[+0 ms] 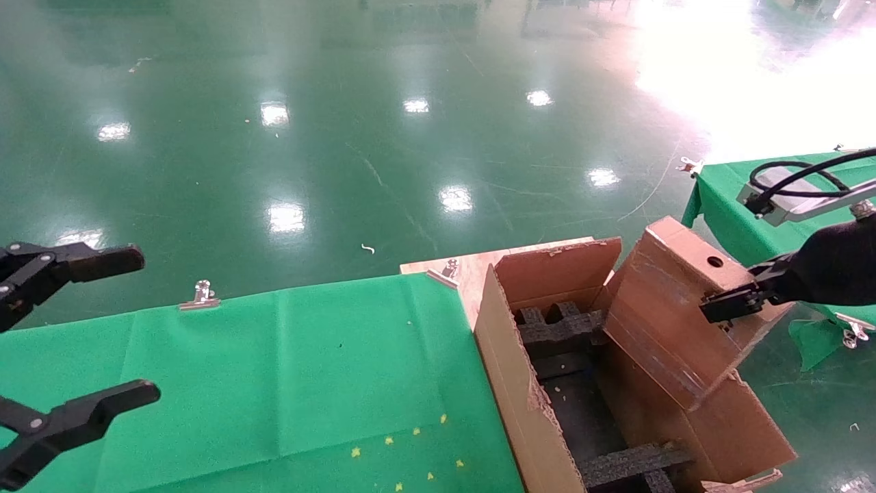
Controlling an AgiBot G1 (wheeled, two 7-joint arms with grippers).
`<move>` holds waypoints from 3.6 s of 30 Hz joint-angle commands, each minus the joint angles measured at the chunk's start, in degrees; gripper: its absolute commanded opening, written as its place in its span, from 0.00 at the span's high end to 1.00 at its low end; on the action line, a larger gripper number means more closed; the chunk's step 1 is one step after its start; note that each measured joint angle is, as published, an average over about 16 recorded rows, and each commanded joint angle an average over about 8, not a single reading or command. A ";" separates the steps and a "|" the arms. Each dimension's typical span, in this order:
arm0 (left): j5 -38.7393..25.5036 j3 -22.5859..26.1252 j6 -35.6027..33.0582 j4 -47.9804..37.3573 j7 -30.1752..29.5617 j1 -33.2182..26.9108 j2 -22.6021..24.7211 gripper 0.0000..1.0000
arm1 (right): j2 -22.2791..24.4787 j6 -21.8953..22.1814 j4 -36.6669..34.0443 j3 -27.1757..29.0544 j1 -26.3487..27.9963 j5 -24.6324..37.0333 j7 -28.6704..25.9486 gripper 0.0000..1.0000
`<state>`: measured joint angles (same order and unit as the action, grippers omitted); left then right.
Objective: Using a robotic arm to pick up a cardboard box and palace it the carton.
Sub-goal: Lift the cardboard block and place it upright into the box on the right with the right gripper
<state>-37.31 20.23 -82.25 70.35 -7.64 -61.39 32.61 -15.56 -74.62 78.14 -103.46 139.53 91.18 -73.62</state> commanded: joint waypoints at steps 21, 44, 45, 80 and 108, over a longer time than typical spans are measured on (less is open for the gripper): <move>0.00 0.00 0.01 -0.01 0.00 0.01 0.00 0.00 | -4.03 1.85 -0.92 -2.90 -4.50 6.58 -30.20 1.00; 0.00 0.00 0.01 -0.01 0.00 0.01 0.00 0.00 | -7.85 11.71 -0.30 -6.38 -12.87 12.50 -33.01 1.00; 0.00 0.00 0.01 -0.01 0.00 0.01 0.00 0.00 | -7.97 12.11 -0.30 -6.50 -13.16 12.88 -33.15 1.00; 0.00 0.00 0.01 -0.01 0.01 0.00 0.00 0.00 | -10.90 24.33 -0.52 -10.12 -24.85 20.74 -41.89 1.00; 0.01 0.00 0.01 -0.01 0.01 0.00 0.00 0.00 | -14.60 34.57 -6.35 -12.53 -35.54 20.89 -43.37 1.00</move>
<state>-37.31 20.24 -82.24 70.34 -7.63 -61.39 32.61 -30.07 -40.13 71.80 -115.98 103.99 111.93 -116.90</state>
